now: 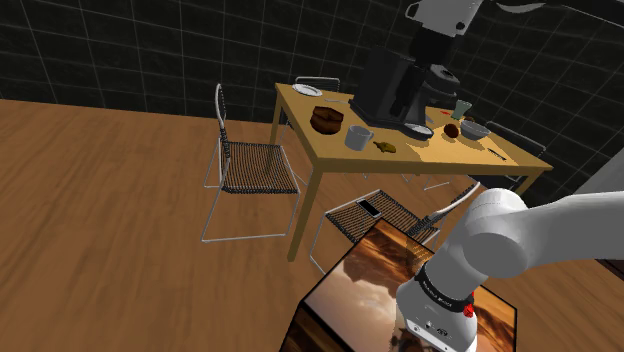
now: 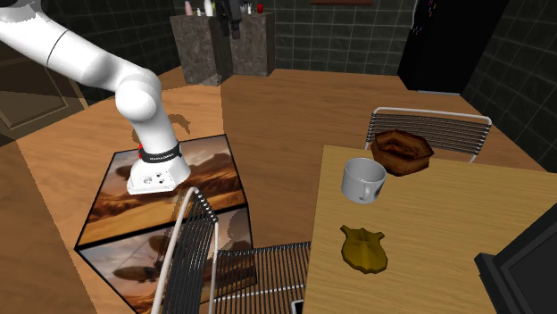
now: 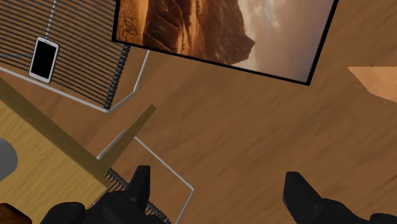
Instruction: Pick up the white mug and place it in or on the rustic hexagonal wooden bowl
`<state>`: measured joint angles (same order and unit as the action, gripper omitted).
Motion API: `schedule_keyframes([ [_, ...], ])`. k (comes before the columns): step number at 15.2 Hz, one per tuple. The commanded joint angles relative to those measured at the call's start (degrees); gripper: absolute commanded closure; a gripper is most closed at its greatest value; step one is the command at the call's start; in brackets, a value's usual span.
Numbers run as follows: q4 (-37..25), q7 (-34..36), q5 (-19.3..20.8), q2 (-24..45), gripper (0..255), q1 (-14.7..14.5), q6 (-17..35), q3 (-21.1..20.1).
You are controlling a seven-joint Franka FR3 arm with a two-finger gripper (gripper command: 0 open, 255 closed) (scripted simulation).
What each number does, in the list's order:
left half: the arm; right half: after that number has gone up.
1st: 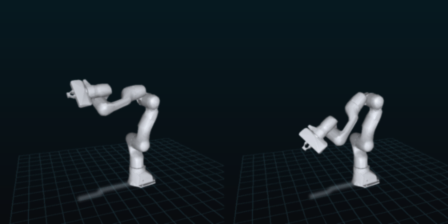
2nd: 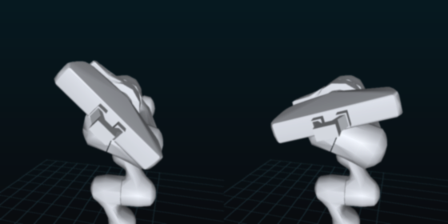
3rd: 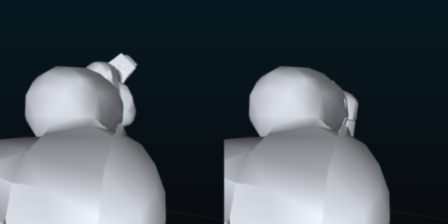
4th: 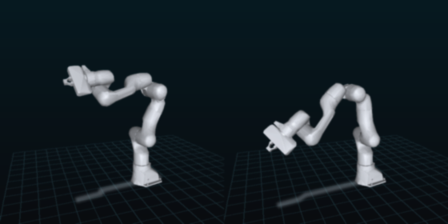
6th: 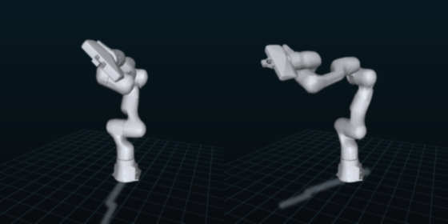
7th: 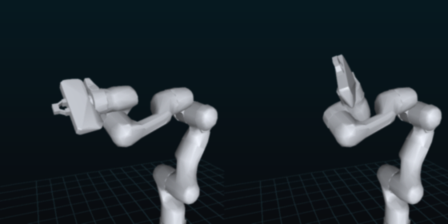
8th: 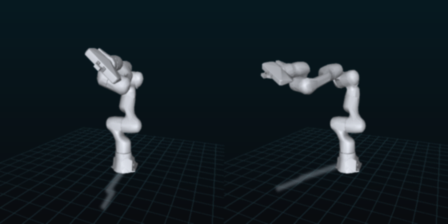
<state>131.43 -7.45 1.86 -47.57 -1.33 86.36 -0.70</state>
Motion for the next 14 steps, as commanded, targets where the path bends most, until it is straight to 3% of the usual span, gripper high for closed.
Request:
schedule_keyframes([
  [1,0.0,0.0,0.0,0.0,0,0.0,0.0,0.0],
  [14,3.1,-10.7,6.6,14.3,0,4.0,18.8,12.1],
])
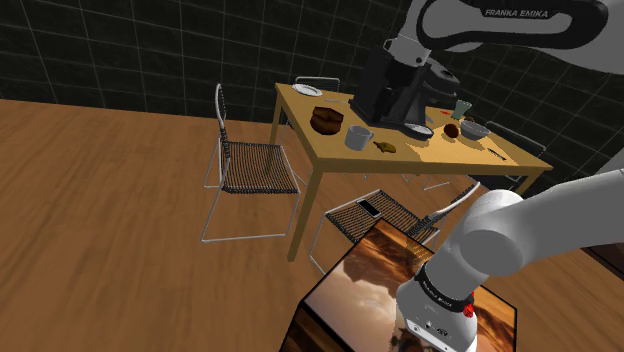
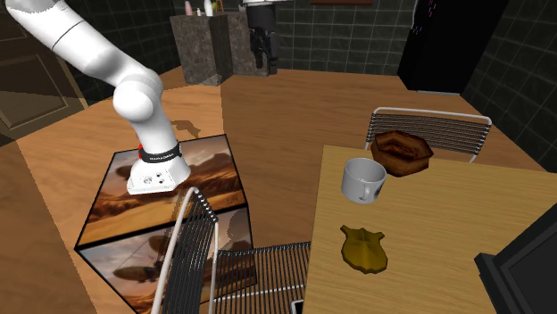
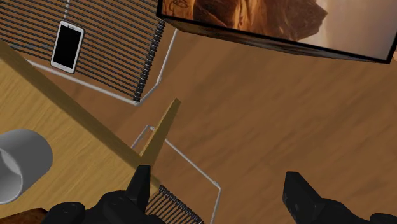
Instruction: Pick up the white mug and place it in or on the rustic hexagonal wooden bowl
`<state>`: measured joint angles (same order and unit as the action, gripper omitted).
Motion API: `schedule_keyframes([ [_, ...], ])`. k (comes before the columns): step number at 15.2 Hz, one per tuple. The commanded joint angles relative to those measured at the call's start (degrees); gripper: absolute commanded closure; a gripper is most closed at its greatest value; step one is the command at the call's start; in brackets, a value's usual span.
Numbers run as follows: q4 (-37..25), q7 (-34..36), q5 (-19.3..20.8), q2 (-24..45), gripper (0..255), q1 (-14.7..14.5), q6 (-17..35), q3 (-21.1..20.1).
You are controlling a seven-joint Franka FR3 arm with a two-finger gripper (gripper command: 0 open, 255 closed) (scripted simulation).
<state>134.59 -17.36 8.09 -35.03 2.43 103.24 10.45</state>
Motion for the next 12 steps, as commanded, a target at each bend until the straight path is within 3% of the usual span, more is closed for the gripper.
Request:
schedule_keyframes([
  [1,-0.3,-1.6,0.6,3.3,0,0.4,3.3,1.9],
  [7,-3.4,-6.9,0.6,13.6,0,1.2,11.2,7.4],
  [12,-8.0,-12.1,-1.8,23.4,0,1.7,16.7,11.6],
])
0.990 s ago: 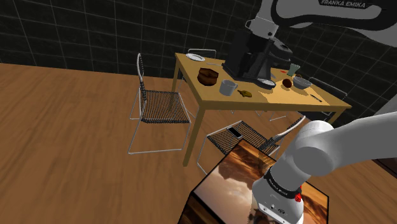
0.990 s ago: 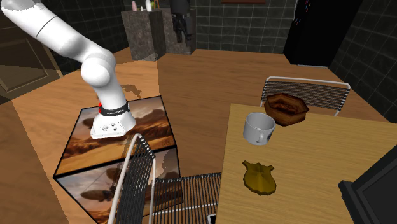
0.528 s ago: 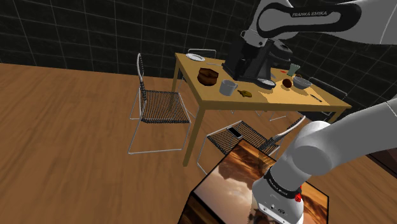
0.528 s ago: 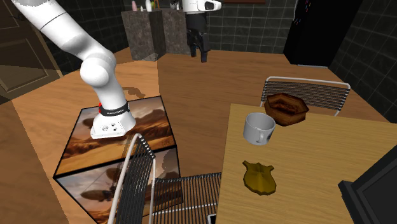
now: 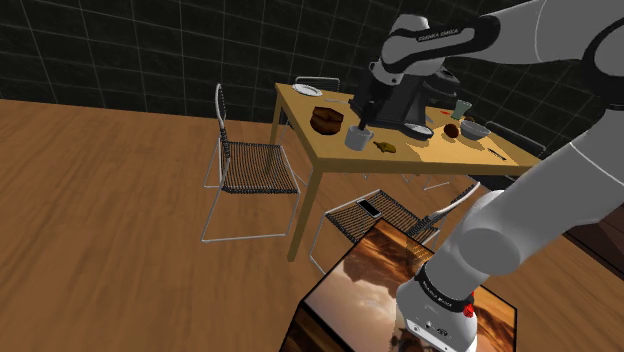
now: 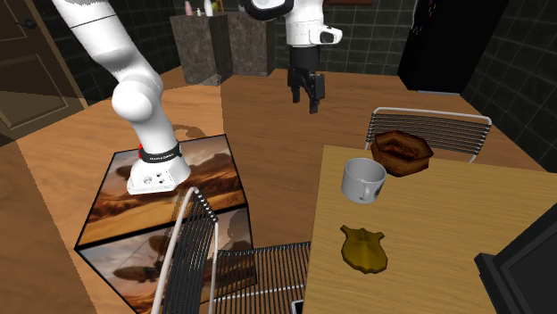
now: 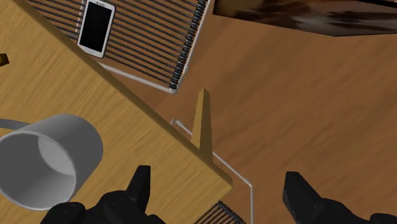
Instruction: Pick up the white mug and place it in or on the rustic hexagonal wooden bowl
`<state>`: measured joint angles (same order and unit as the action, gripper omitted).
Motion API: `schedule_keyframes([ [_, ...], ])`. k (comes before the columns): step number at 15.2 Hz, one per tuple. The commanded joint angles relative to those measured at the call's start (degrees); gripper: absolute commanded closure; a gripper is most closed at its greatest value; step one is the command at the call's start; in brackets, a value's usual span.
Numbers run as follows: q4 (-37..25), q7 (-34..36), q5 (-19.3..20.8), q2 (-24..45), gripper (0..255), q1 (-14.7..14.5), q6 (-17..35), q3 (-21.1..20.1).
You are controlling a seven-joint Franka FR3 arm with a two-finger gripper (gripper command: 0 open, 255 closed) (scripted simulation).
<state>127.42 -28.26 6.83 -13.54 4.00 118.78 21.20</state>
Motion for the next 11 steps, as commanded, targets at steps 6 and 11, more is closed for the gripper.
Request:
schedule_keyframes([
  [6,-8.7,-8.7,-6.6,15.0,0,1.5,5.9,4.5],
  [11,-17.3,-15.0,-13.3,26.4,0,4.6,7.5,5.4],
])
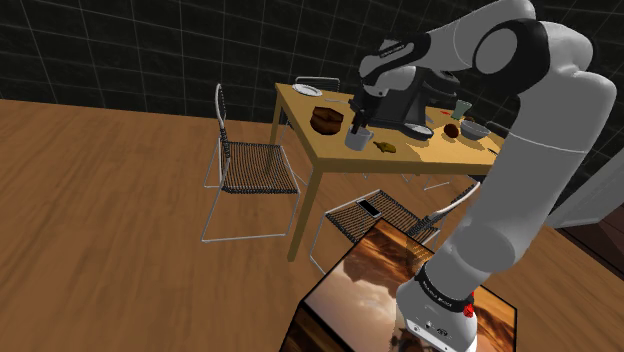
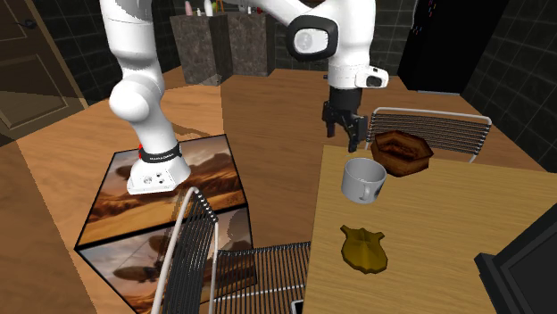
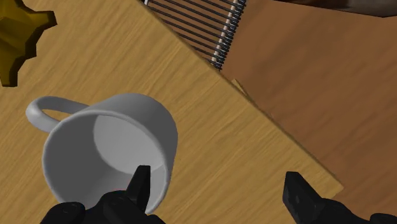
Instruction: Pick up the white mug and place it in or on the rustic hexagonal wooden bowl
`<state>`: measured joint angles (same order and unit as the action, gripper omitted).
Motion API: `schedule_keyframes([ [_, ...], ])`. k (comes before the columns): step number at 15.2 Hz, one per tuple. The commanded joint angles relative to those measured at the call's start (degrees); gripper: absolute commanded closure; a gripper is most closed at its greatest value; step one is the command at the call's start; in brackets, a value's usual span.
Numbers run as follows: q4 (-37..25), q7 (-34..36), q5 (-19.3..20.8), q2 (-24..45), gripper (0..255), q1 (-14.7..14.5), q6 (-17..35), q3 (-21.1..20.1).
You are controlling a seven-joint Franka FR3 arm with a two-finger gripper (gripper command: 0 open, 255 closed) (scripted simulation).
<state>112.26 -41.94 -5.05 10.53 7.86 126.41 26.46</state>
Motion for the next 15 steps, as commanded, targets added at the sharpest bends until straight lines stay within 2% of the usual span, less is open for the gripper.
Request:
schedule_keyframes([
  [1,-4.2,-2.5,-2.7,4.6,0,1.6,0.0,0.0],
  [3,-7.4,-4.0,-4.5,8.1,0,3.1,0.0,-0.3],
  [10,-6.1,-5.2,-6.4,11.3,0,3.9,4.1,-1.2],
  [15,-6.0,-5.3,-6.5,11.6,0,3.9,4.4,-1.2],
])
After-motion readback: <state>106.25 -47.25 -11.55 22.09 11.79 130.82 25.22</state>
